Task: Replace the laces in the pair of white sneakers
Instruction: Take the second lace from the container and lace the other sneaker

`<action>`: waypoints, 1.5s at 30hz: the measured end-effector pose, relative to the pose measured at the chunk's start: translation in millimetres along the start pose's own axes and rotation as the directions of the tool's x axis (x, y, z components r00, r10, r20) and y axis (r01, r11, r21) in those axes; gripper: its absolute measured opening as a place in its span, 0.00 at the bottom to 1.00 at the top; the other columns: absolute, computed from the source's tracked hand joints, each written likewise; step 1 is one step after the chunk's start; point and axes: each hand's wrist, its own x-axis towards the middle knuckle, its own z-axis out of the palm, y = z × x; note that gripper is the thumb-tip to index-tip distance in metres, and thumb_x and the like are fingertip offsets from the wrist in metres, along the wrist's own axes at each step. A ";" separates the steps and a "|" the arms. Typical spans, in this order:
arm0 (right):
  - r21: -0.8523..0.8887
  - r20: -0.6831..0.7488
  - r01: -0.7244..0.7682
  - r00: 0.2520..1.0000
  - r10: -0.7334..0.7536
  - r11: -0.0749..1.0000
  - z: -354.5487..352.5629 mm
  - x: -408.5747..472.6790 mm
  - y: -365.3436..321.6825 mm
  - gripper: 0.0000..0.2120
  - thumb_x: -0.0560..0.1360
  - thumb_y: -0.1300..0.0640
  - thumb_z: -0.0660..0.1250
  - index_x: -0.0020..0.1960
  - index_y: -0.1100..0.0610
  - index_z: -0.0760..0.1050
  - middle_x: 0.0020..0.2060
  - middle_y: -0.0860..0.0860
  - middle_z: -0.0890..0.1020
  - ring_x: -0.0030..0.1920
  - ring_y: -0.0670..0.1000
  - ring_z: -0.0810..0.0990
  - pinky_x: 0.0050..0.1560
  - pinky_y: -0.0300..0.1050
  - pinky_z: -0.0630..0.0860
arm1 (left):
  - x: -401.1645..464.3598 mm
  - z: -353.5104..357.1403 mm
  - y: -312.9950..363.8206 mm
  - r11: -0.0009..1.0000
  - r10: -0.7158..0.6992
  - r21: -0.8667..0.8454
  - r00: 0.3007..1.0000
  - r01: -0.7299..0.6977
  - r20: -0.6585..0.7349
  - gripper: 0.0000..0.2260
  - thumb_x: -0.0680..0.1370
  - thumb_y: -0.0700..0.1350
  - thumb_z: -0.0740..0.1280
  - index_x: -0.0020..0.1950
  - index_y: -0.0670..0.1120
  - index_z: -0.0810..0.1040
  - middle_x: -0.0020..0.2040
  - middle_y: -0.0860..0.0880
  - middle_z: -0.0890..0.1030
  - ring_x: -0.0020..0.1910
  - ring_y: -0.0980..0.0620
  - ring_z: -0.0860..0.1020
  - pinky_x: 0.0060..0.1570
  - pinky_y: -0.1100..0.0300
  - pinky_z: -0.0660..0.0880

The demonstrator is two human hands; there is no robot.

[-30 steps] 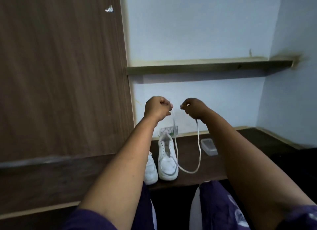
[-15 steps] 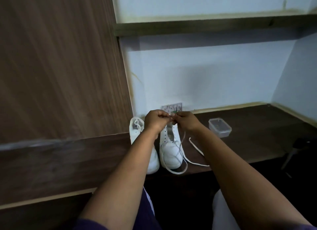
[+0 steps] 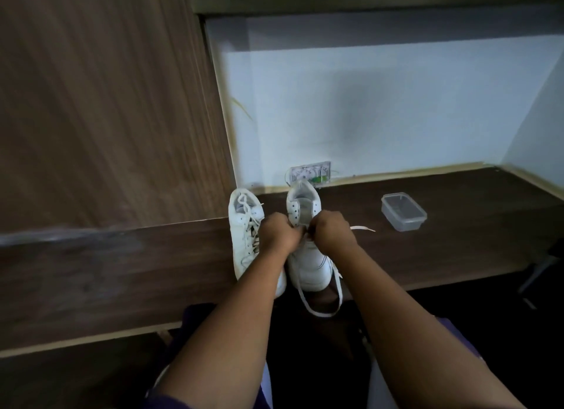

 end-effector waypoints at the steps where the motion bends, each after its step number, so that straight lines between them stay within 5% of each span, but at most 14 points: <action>1: -0.043 0.007 0.016 1.000 -0.016 0.999 0.4 -1.1 -1.0 0.12 0.73 0.62 0.63 0.52 0.57 0.82 0.50 0.57 0.82 0.51 0.58 0.80 0.52 0.47 0.78 | 1.2 0.5 -3.9 0.998 -0.015 -0.065 1.000 0.017 0.021 0.14 0.73 0.51 0.71 0.32 0.44 0.77 0.32 0.47 0.79 0.36 0.46 0.79 0.35 0.57 0.73; 5: -0.015 0.037 0.136 0.990 -0.135 0.991 -0.6 0.4 0.6 0.11 0.74 0.63 0.65 0.53 0.58 0.83 0.51 0.56 0.82 0.54 0.56 0.80 0.55 0.45 0.75 | 2.1 0.2 -17.6 0.946 -0.042 -0.317 0.997 0.062 0.071 0.09 0.73 0.45 0.72 0.32 0.47 0.81 0.35 0.44 0.84 0.39 0.44 0.83 0.45 0.48 0.81; 9: 0.130 0.099 0.143 0.983 -0.156 0.981 -7.0 5.2 6.3 0.10 0.73 0.64 0.68 0.52 0.57 0.84 0.50 0.53 0.85 0.53 0.50 0.81 0.51 0.31 0.69 | 3.4 2.4 -22.2 0.927 -0.029 -0.372 0.998 0.050 0.061 0.10 0.73 0.44 0.73 0.31 0.49 0.80 0.34 0.45 0.84 0.36 0.45 0.83 0.44 0.48 0.82; 13: 0.216 0.091 0.089 0.990 -0.111 0.972 -0.3 6.8 10.1 0.10 0.73 0.65 0.67 0.51 0.57 0.84 0.49 0.53 0.85 0.53 0.51 0.81 0.45 0.30 0.65 | 8.7 4.8 -30.7 0.921 -0.038 -0.383 0.995 0.070 0.090 0.09 0.72 0.40 0.74 0.33 0.51 0.80 0.38 0.47 0.84 0.42 0.45 0.83 0.49 0.47 0.81; 16: 0.238 0.158 0.077 0.980 -0.117 0.968 0.0 10.0 12.5 0.10 0.73 0.64 0.66 0.52 0.58 0.83 0.50 0.54 0.84 0.51 0.51 0.80 0.44 0.34 0.68 | 3.5 1.8 -31.6 0.938 -0.015 -0.345 0.996 0.045 0.091 0.12 0.70 0.35 0.74 0.33 0.50 0.79 0.37 0.49 0.83 0.43 0.49 0.82 0.50 0.52 0.81; 20: 0.235 0.295 0.100 0.940 -0.169 0.967 -6.8 15.3 21.2 0.11 0.74 0.61 0.67 0.55 0.56 0.81 0.47 0.48 0.80 0.48 0.45 0.75 0.41 0.27 0.67 | -0.7 3.9 -32.1 0.951 0.028 -0.308 0.996 -0.001 0.084 0.07 0.72 0.37 0.73 0.37 0.48 0.80 0.36 0.53 0.80 0.40 0.55 0.79 0.41 0.64 0.75; 25: 0.495 0.322 -0.017 0.932 -0.165 0.869 -0.7 17.9 25.3 0.10 0.73 0.67 0.68 0.53 0.59 0.80 0.46 0.52 0.81 0.49 0.48 0.77 0.48 0.35 0.74 | 1.1 4.5 -36.9 0.954 0.077 -0.295 0.995 -0.053 0.070 0.04 0.74 0.37 0.71 0.41 0.45 0.82 0.36 0.53 0.80 0.36 0.60 0.77 0.36 0.72 0.70; 28: 0.630 0.302 -0.102 0.946 -0.122 0.770 3.7 18.6 26.4 0.16 0.72 0.71 0.67 0.59 0.61 0.77 0.50 0.60 0.82 0.50 0.52 0.79 0.57 0.48 0.76 | 3.9 5.2 -40.4 0.955 0.116 -0.282 0.990 -0.089 0.081 0.03 0.74 0.37 0.71 0.43 0.43 0.82 0.38 0.51 0.81 0.38 0.56 0.79 0.38 0.70 0.72; 35: 0.553 0.316 -0.082 0.942 -0.117 0.829 11.2 29.1 28.8 0.09 0.71 0.69 0.70 0.51 0.62 0.80 0.50 0.59 0.84 0.52 0.55 0.82 0.60 0.53 0.76 | 3.3 7.8 -41.9 0.961 0.137 -0.249 0.989 -0.118 0.062 0.03 0.72 0.40 0.75 0.44 0.43 0.84 0.41 0.51 0.82 0.44 0.54 0.80 0.44 0.65 0.74; 45: 0.366 0.288 0.042 0.945 -0.156 0.930 6.8 30.9 21.0 0.19 0.72 0.65 0.70 0.62 0.60 0.75 0.55 0.54 0.81 0.56 0.51 0.80 0.61 0.47 0.75 | -6.8 10.1 -29.3 0.968 0.249 0.031 0.968 -0.248 -0.033 0.04 0.76 0.44 0.69 0.42 0.45 0.80 0.41 0.50 0.82 0.42 0.52 0.79 0.40 0.64 0.69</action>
